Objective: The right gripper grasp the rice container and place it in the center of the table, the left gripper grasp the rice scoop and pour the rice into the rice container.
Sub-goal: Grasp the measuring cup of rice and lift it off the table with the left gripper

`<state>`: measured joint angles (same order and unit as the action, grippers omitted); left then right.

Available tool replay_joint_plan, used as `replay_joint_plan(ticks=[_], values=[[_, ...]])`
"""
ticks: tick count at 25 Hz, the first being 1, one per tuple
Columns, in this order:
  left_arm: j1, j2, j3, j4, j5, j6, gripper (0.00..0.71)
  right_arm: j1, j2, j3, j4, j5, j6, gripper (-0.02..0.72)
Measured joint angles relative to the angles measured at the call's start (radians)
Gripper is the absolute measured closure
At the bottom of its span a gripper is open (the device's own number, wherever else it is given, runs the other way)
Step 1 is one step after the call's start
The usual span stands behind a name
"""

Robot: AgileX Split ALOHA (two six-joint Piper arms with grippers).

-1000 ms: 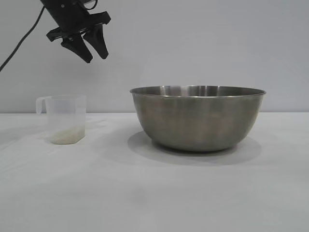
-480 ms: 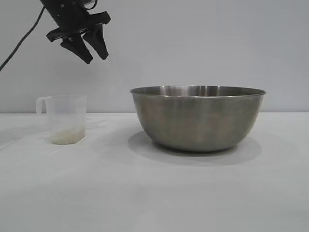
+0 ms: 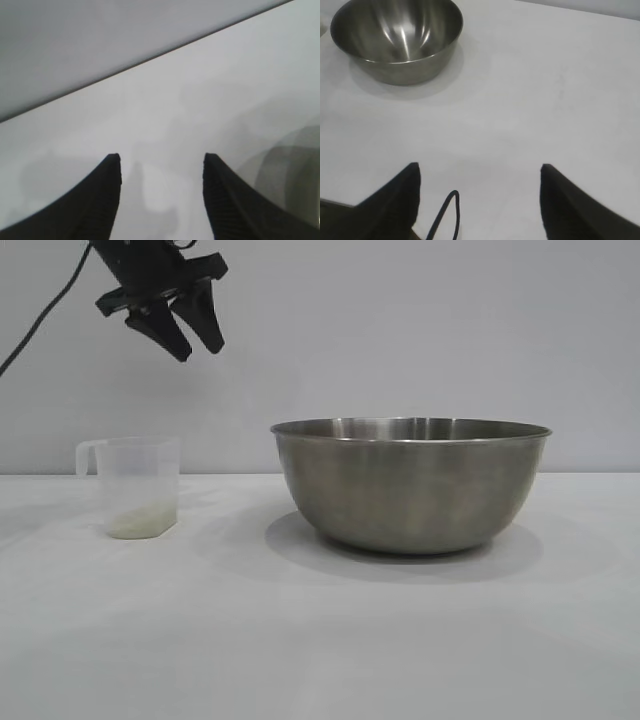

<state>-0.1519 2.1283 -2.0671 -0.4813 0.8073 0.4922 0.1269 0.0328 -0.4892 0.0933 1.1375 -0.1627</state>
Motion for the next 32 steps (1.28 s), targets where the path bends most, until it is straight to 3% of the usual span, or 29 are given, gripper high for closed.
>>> replay_joint_plan(ticks=[6, 9, 14, 15, 16, 20, 24, 27, 29, 32], values=[[0.000, -0.072, 0.000, -0.080, -0.014, 0.054, 0.389, 0.000, 0.000, 0.000, -0.008, 0.000, 0.011, 0.267], [0.000, -0.085, 0.000, -0.137, -0.002, 0.110, 0.495, 0.000, 0.000, 0.000, -0.010, 0.000, 0.013, 0.267], [0.000, -0.090, 0.009, -0.160, 0.028, 0.126, 0.487, 0.000, 0.000, 0.000, -0.012, 0.002, 0.015, 0.267], [0.002, -0.090, 0.014, -0.163, 0.026, 0.115, 0.433, 0.000, 0.000, 0.000, -0.013, 0.002, 0.015, 0.267], [0.007, -0.090, 0.025, -0.165, 0.024, 0.107, 0.422, 0.000, 0.000, 0.000, -0.014, 0.002, 0.015, 0.267], [0.053, -0.096, 0.109, -0.227, -0.026, 0.115, 0.430, 0.000, 0.000, 0.000, -0.014, 0.002, 0.015, 0.267], [0.102, -0.148, 0.300, -0.433, -0.168, 0.244, 0.430, 0.000, 0.000, 0.000, -0.014, 0.002, 0.015, 0.267], [0.108, -0.239, 0.475, -0.605, -0.281, 0.453, 0.430, 0.000, 0.000, 0.000, -0.014, 0.002, 0.017, 0.267], [0.108, -0.315, 0.585, -0.716, -0.354, 0.632, 0.430, 0.000, 0.000, 0.000, -0.014, 0.002, 0.017, 0.267], [0.108, -0.413, 0.751, -0.981, -0.425, 0.971, 0.430, 0.000, 0.000, 0.000, -0.014, 0.002, 0.017, 0.267]])
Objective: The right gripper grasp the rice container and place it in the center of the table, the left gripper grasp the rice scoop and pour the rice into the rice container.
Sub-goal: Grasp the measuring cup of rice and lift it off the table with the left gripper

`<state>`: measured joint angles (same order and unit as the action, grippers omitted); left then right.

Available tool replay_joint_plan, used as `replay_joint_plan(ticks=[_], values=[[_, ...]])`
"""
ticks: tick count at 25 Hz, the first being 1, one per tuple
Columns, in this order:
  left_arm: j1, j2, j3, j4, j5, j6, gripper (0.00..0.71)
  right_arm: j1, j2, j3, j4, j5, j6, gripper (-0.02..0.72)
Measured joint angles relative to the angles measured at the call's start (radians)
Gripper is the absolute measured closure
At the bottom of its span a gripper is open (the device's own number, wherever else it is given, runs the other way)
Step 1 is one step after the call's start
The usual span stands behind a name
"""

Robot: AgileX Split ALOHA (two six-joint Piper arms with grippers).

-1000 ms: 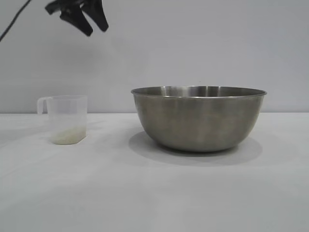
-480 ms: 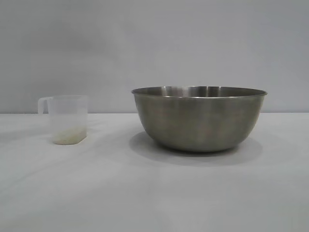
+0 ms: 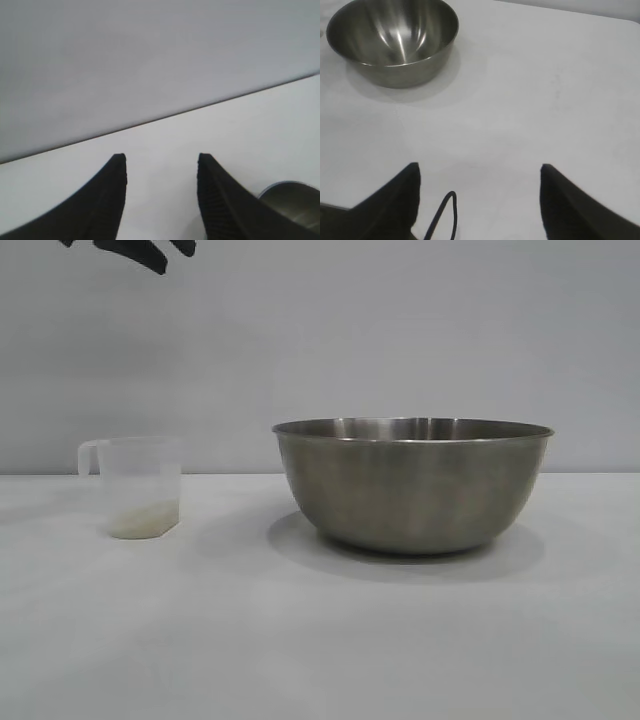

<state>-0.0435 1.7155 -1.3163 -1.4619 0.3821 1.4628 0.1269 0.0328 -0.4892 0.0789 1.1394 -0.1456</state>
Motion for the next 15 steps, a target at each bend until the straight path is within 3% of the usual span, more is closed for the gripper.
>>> replay_joint_plan(ticks=[2, 4, 9, 15], values=[[0.000, -0.050, 0.114, -0.189, -0.026, 0.231, 0.430, 0.000, 0.000, 0.000, 0.000, 0.000, 0.000, 0.267], [0.000, -0.082, 0.194, -0.256, -0.033, 0.351, 0.430, 0.000, 0.000, 0.000, 0.000, 0.000, 0.000, 0.267], [0.000, -0.092, 0.311, -0.284, -0.015, 0.450, 0.430, 0.000, 0.000, 0.000, -0.002, 0.000, 0.000, 0.267], [0.000, -0.101, 0.318, -0.298, -0.001, 0.458, 0.430, 0.000, 0.000, 0.000, -0.002, 0.000, 0.000, 0.267]])
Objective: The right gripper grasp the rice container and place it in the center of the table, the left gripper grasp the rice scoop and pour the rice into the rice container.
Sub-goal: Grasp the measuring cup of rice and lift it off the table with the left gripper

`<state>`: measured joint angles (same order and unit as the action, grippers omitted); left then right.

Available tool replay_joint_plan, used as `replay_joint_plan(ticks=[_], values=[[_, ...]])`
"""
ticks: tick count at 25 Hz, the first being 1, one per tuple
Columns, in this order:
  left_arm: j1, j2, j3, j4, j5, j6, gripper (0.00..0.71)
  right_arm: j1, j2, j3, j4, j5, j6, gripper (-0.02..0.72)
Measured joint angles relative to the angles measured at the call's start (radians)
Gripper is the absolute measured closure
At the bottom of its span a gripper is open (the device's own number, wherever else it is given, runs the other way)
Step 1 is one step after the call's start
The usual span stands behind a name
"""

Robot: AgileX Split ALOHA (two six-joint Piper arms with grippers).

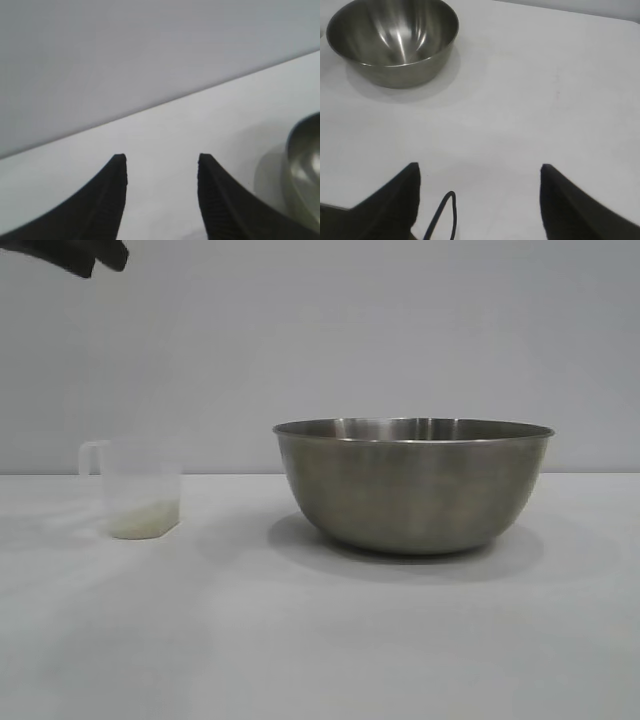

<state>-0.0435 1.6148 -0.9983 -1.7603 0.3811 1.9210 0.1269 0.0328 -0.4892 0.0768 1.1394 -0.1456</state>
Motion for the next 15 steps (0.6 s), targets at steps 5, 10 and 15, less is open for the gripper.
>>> replay_joint_plan(ticks=[5, 10, 15], values=[[0.000, 0.000, 0.000, 0.000, 0.004, 0.000, 0.430, 0.000, 0.000, 0.000, 0.000, 0.000, 0.000, 0.267], [0.000, 0.000, 0.000, 0.000, 0.004, 0.000, 0.430, 0.000, 0.000, 0.000, 0.000, 0.000, 0.000, 0.267], [0.000, 0.000, 0.000, 0.000, 0.008, -0.007, 0.430, 0.000, 0.000, 0.000, 0.000, 0.000, 0.000, 0.267]])
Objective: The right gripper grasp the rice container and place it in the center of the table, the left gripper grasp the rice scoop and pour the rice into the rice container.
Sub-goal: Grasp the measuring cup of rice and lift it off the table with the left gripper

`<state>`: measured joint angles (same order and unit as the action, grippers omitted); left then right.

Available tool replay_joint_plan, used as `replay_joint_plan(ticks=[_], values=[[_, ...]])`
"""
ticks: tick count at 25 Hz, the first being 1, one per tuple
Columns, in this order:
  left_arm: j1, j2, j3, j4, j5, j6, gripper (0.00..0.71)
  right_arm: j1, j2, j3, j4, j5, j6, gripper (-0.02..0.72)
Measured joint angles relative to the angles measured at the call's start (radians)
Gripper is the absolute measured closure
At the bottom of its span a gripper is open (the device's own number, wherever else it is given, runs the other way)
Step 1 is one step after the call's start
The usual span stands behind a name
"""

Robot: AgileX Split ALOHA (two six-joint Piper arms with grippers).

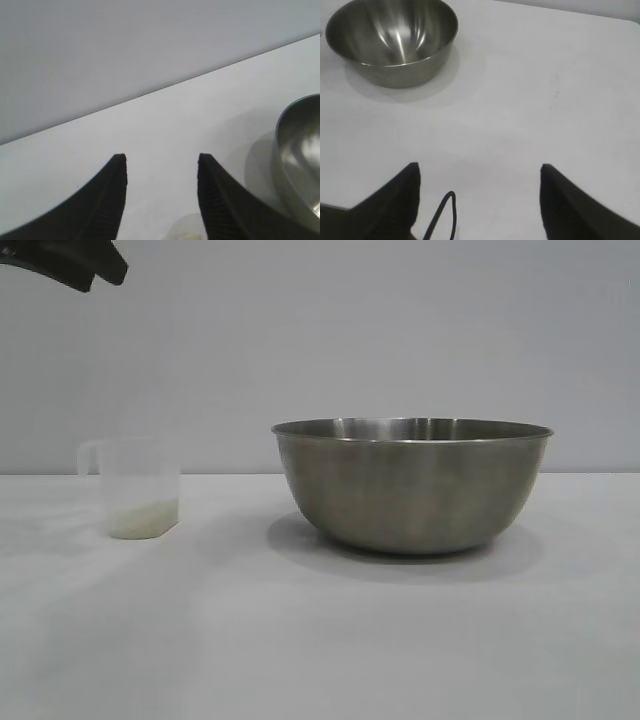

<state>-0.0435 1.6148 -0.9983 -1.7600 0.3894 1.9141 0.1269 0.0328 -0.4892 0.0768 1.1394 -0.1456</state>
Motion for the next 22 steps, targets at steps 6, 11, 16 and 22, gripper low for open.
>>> replay_joint_plan(ticks=[6, 11, 16, 22], values=[[0.000, 0.000, 0.000, 0.009, 0.026, -0.030, 0.430, 0.000, 0.000, 0.000, 0.000, 0.000, 0.000, 0.267], [0.000, 0.000, -0.053, 0.347, 0.011, -0.378, 0.430, 0.000, 0.000, 0.000, 0.000, 0.000, 0.000, 0.267], [-0.017, -0.011, -0.123, 0.958, -0.116, -1.013, 0.430, 0.000, 0.000, 0.000, 0.000, 0.000, 0.000, 0.267], [-0.115, -0.045, -0.089, 1.527, -0.308, -1.638, 0.430, 0.000, 0.000, 0.000, 0.000, 0.000, 0.000, 0.267]])
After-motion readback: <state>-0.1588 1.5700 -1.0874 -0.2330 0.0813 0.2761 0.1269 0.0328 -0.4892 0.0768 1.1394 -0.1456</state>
